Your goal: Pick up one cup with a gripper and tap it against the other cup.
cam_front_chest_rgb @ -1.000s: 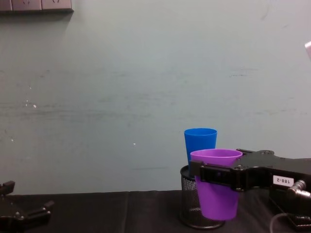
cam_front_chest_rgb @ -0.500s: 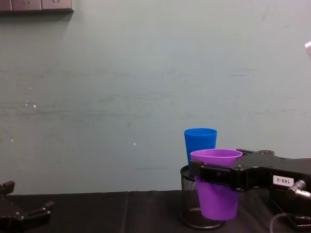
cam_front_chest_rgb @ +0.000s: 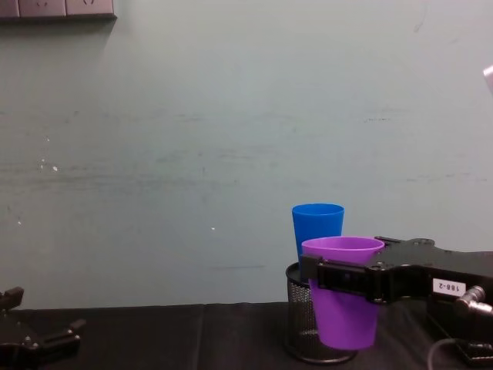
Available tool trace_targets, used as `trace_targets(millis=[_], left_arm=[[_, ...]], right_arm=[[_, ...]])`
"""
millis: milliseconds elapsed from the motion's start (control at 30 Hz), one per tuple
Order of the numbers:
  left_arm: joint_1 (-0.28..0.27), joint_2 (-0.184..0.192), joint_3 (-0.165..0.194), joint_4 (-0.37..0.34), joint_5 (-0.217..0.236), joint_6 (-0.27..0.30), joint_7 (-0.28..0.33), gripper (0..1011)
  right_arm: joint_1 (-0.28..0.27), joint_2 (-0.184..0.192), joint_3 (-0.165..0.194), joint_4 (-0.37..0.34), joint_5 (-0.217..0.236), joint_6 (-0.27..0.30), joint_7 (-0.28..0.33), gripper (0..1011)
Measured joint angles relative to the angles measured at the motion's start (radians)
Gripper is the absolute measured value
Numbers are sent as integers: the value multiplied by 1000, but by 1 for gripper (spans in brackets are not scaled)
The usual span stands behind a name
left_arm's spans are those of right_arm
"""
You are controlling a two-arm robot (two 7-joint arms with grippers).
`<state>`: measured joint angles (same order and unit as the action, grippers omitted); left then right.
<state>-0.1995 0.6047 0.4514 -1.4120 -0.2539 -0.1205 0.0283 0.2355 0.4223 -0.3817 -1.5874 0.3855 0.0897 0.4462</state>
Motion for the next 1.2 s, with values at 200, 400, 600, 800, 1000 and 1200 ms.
trace_targets(millis=[200, 400, 600, 800, 1000, 1200], left_arm=[[0, 0, 0, 0, 0, 0, 0, 1000], [0, 0, 0, 0, 0, 0, 0, 1000], [0, 0, 0, 0, 0, 0, 0, 1000], [0, 0, 0, 0, 0, 0, 0, 1000], [0, 0, 0, 0, 0, 0, 0, 1000], [0, 0, 0, 0, 0, 0, 0, 1000]], right_arm=[[0, 0, 0, 0, 0, 0, 0, 731], [0, 0, 0, 0, 0, 0, 0, 731], [0, 0, 0, 0, 0, 0, 0, 731], [0, 0, 0, 0, 0, 0, 0, 731], [38, -10, -4, 46, 3, 7, -12, 731], [89, -33, -6, 116, -1, -6, -19, 731]])
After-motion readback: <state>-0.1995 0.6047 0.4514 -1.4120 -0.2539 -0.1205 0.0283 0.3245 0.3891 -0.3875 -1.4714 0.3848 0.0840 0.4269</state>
